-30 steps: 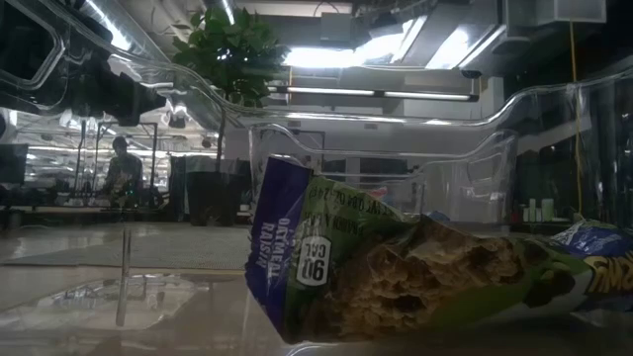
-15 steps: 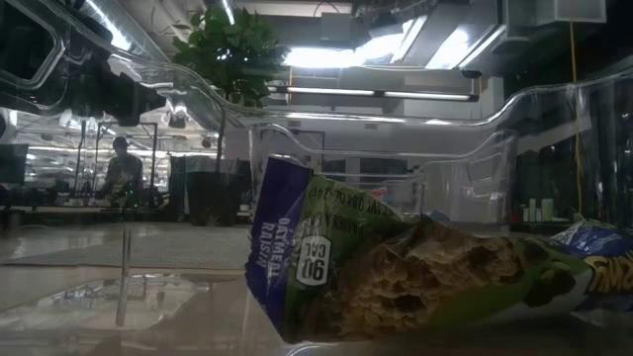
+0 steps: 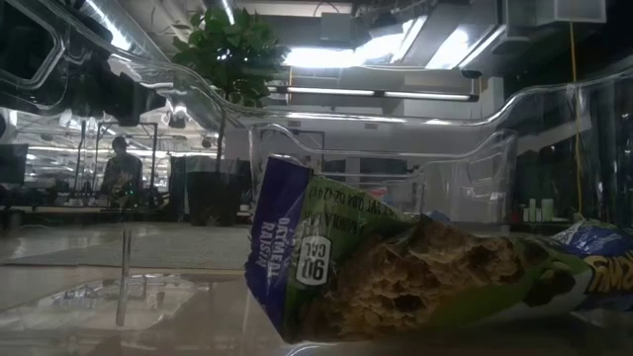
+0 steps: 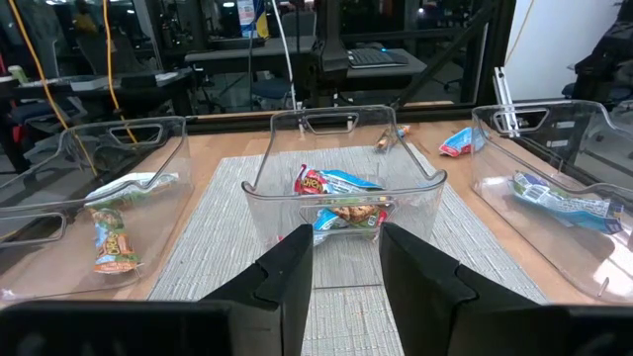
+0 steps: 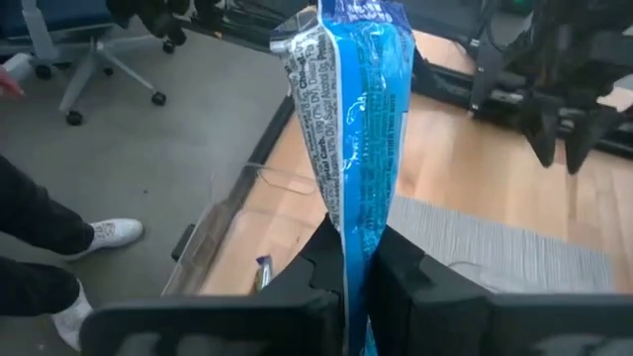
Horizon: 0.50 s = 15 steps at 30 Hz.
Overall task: Pick and place Granola Bars by type
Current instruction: Put the blue granola bar into the bottom transparent bin
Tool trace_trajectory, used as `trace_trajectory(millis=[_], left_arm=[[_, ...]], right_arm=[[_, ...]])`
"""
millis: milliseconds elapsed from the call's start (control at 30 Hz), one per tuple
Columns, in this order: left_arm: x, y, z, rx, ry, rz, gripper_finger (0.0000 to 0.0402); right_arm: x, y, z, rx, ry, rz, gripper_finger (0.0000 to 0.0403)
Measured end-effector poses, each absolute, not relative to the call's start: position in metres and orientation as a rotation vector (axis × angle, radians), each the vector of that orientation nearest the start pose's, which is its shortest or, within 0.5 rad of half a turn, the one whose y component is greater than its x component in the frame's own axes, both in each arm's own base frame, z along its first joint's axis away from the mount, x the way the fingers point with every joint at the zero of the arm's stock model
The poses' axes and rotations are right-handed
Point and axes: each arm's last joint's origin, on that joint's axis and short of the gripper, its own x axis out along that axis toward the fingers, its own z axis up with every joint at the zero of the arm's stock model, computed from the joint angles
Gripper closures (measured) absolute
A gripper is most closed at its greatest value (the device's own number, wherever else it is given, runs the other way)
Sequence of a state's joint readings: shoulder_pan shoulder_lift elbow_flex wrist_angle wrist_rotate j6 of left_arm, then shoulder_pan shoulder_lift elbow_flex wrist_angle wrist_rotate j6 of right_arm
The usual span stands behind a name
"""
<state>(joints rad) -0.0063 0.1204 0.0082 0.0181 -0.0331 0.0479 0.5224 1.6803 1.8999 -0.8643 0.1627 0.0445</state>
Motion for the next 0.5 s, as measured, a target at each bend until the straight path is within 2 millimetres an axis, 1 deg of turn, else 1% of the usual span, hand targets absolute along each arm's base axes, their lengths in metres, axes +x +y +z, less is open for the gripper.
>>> trace_trajectory(millis=[67, 233, 400, 500], left_arm=[[0.104, 0.000, 0.158, 0.050, 0.095, 0.024, 0.0288], [0.104, 0.000, 0.158, 0.050, 0.095, 0.025, 0.0288], [0.104, 0.000, 0.158, 0.050, 0.095, 0.025, 0.0288], [0.104, 0.000, 0.158, 0.050, 0.095, 0.024, 0.0288]], right_arm=[[0.313, 0.175, 0.416, -0.171, 0.628, 0.330, 0.0375], [0.329, 0.185, 0.394, -0.137, 0.692, 0.307, 0.0373], [0.343, 0.203, 0.366, -0.133, 0.770, 0.304, 0.0378], [0.349, 0.216, 0.343, -0.168, 0.846, 0.310, 0.0373]])
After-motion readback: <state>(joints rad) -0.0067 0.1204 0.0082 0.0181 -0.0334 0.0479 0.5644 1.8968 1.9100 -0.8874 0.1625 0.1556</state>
